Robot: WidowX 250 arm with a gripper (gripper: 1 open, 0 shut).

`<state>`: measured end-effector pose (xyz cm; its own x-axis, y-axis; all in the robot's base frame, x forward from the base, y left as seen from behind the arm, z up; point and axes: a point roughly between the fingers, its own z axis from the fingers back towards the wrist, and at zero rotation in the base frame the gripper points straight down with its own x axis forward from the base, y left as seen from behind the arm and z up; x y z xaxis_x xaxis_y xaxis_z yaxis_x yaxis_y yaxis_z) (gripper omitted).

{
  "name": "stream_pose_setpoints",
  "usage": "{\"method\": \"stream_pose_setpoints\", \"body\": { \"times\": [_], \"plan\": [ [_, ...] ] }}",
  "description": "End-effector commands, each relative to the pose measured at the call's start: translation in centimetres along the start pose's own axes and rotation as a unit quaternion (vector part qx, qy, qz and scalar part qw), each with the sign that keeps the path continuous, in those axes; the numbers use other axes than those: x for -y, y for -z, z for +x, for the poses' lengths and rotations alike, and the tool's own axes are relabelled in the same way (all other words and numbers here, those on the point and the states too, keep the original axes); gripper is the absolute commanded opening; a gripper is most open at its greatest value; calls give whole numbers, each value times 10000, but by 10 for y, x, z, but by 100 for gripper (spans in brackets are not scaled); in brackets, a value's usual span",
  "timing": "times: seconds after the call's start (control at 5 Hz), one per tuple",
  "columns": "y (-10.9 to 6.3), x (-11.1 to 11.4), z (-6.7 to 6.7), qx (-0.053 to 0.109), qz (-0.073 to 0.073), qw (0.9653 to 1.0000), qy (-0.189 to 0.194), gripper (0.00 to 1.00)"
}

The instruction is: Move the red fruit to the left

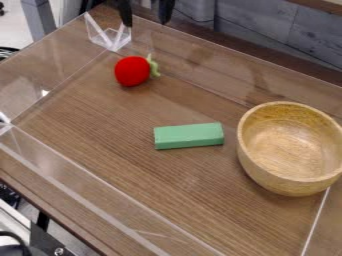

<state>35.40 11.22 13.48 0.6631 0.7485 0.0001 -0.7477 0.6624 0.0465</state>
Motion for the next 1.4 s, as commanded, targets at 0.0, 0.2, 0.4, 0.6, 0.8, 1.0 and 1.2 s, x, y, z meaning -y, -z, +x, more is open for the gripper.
{"method": "stream_pose_setpoints", "body": {
  "times": [0.0,0.2,0.4,0.6,0.8,1.0,1.2],
  "plan": [
    [-30,5,7,470,-123,9987,135,0],
    [-9,7,13,450,25,9989,106,0],
    [12,5,19,412,172,9990,42,0],
    [23,-2,28,373,287,9989,63,0],
    [29,-11,36,339,356,9988,85,0],
    [36,-13,41,297,402,9987,78,100],
    [43,-15,46,259,445,9986,76,100]
  ]
}}
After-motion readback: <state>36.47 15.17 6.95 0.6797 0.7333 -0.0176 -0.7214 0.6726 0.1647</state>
